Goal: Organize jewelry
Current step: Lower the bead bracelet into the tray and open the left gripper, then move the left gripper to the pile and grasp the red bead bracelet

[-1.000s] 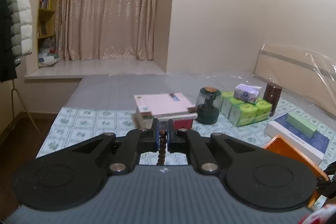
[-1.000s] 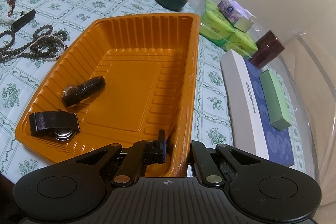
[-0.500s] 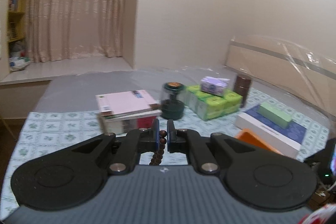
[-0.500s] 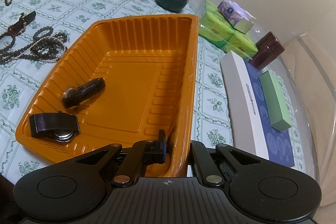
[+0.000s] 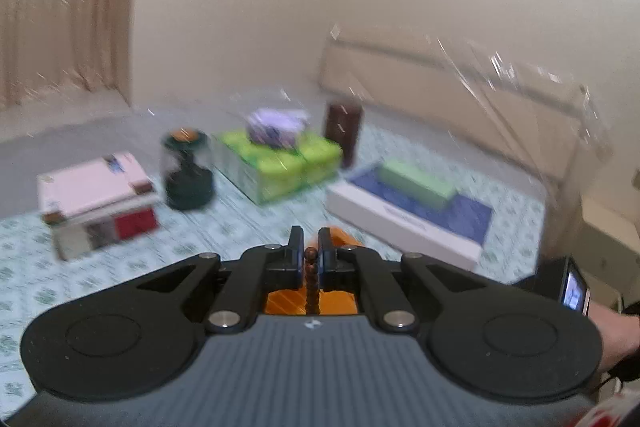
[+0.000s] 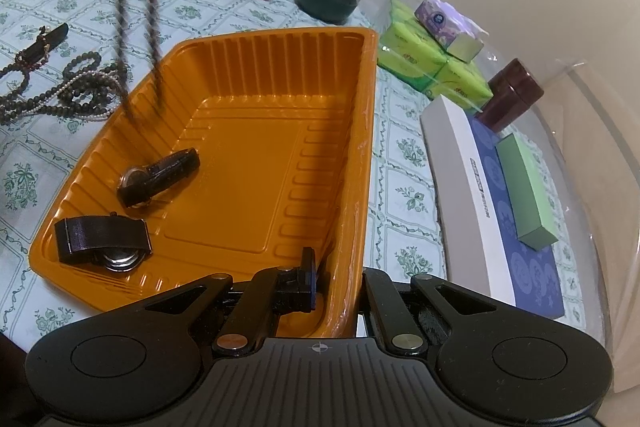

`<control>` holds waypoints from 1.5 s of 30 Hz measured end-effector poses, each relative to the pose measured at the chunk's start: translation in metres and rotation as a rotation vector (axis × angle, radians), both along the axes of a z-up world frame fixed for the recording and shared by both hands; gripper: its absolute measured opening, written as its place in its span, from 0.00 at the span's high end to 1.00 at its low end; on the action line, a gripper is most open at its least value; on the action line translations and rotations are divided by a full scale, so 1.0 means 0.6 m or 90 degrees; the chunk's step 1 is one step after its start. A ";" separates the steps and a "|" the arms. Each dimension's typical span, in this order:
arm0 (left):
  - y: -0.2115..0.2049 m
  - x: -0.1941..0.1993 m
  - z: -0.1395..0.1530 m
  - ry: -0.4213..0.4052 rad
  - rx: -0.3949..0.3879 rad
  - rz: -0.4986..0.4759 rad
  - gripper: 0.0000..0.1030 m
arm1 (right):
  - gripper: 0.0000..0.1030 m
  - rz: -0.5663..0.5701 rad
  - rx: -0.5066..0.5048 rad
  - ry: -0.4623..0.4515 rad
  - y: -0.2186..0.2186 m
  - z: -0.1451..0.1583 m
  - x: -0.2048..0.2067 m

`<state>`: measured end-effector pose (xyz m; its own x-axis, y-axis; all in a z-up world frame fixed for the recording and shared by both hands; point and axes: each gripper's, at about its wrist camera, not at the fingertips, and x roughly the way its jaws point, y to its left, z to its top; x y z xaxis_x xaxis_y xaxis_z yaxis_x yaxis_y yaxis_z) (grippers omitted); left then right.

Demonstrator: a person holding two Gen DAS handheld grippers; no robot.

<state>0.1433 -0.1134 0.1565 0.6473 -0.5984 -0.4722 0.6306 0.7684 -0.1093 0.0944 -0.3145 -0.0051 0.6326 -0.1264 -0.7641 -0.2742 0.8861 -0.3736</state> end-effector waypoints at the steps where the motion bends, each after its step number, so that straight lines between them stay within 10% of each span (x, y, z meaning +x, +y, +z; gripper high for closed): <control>1: -0.017 0.006 -0.013 0.010 0.012 -0.010 0.95 | 0.95 0.000 0.001 0.000 0.000 0.000 0.000; 23: -0.125 0.083 -0.145 0.107 0.118 -0.044 0.94 | 0.95 -0.001 0.003 0.004 0.000 0.000 0.002; 27: -0.119 0.084 -0.141 0.110 0.112 -0.041 0.80 | 0.95 -0.001 0.003 0.004 0.000 0.000 0.002; 37: 0.052 0.081 -0.092 0.072 0.070 0.080 0.72 | 0.95 0.000 0.002 0.001 -0.001 -0.001 0.000; 45: 0.242 0.065 -0.161 0.101 0.099 0.258 0.70 | 0.95 -0.001 0.000 0.001 -0.001 -0.001 -0.002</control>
<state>0.1822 0.0316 0.0601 0.7269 -0.2262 -0.6484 0.2611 0.9643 -0.0437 0.0934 -0.3148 -0.0056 0.6318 -0.1264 -0.7648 -0.2739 0.8866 -0.3727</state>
